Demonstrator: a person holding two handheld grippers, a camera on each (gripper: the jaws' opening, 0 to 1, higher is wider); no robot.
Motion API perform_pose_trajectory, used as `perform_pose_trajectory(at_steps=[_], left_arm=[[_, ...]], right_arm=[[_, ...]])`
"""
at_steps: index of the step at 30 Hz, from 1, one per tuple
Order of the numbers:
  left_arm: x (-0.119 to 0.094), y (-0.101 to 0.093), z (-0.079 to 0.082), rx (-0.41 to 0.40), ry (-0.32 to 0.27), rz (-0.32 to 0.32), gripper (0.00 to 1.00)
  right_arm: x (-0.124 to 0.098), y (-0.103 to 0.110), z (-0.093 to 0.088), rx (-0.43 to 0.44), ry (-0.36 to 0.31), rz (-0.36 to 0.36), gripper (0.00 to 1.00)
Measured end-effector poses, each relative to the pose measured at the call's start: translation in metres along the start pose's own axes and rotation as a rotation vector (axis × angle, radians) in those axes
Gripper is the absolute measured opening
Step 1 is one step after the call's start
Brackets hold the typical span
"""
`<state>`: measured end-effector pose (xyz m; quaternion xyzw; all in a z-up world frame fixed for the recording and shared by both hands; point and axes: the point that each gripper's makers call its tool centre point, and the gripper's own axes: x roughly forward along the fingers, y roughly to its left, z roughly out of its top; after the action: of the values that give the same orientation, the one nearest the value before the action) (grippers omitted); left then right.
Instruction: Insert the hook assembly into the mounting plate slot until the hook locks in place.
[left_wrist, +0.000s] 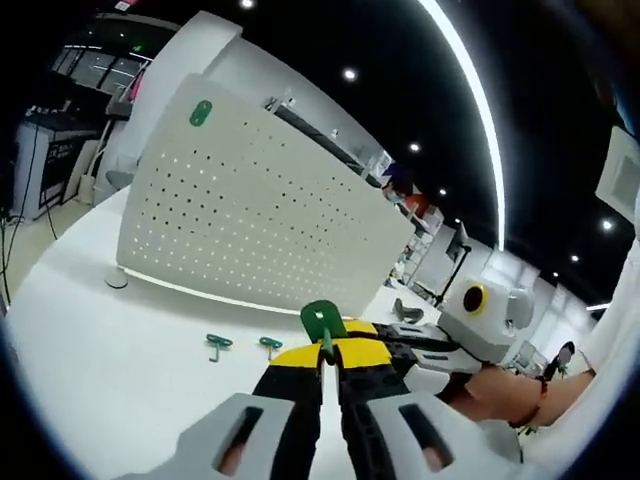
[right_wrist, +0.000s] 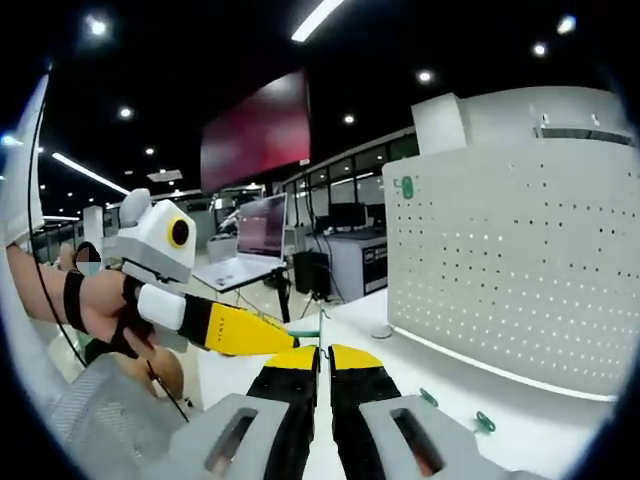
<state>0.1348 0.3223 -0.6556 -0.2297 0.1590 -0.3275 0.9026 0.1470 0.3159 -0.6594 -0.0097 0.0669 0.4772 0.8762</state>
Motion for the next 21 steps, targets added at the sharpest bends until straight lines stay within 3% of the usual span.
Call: perform_pose_trajectory(at_steps=[6,9,21], left_arm=[[0.001,-0.002,0.003,-0.029,-0.003,-0.020,0.03],[0.001,-0.005,0.003,0.017,-0.013,-0.026,0.03],[0.000,-0.002,0.015,0.067,-0.044,0.002,0.02]], right_arm=[[-0.001,0.000,0.002,-0.025,-0.014,0.003,0.03],[-0.002,0.000,0.003,-0.014,-0.022,0.002,0.03],[-0.006,-0.005,0.006,-0.015,-0.014,-0.019,0.09]])
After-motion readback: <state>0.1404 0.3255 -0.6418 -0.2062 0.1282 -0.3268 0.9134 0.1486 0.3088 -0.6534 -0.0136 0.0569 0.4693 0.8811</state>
